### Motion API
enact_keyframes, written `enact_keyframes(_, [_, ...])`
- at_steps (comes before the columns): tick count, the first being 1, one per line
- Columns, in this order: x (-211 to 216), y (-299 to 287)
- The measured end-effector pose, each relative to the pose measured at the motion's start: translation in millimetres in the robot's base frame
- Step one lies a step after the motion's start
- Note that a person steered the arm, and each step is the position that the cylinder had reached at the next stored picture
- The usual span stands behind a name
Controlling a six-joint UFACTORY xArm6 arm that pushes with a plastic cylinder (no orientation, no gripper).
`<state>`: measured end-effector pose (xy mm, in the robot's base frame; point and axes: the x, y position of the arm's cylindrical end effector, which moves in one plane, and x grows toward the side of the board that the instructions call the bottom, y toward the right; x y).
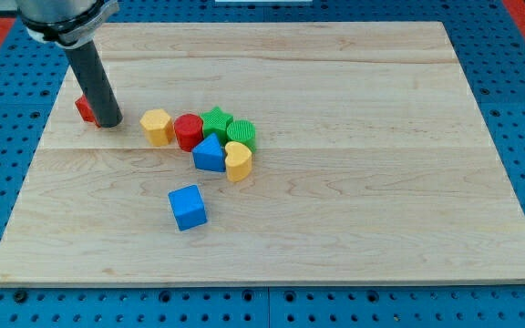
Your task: Push the yellow hexagon above the red circle
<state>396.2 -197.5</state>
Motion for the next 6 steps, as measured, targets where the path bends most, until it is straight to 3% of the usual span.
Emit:
enact_keyframes(2, [28,34])
enact_keyframes(4, [-1,68])
enact_keyframes(6, [47,48])
